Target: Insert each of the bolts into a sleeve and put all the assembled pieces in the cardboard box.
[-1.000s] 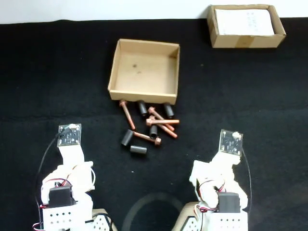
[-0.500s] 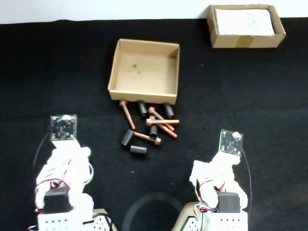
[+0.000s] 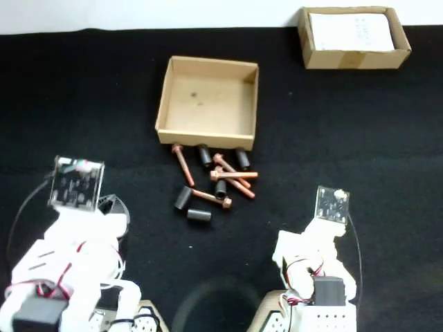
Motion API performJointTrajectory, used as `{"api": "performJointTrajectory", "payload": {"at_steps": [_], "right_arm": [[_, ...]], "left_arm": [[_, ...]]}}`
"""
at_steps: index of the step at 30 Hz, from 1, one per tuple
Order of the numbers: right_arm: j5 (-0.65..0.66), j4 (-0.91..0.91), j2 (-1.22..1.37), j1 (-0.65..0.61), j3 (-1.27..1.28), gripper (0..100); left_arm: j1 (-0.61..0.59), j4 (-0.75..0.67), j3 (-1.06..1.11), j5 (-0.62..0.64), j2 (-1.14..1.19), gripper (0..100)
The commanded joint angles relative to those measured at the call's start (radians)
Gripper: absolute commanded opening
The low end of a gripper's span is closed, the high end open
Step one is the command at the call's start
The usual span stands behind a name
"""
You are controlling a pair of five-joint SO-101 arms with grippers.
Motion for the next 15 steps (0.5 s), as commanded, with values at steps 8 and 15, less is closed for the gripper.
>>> {"api": "performJointTrajectory", "payload": {"at_steps": [8,15], "right_arm": [[0.008,-0.01,-0.004,0.01,0.131,2.2],[0.008,-0.01,-0.004,0.01,0.131,2.2]], "left_arm": [[0.108,0.133,-0.151,0.003,0.332,1],[0.111,0.075,-0.148,0.003,0.334,1]]}}
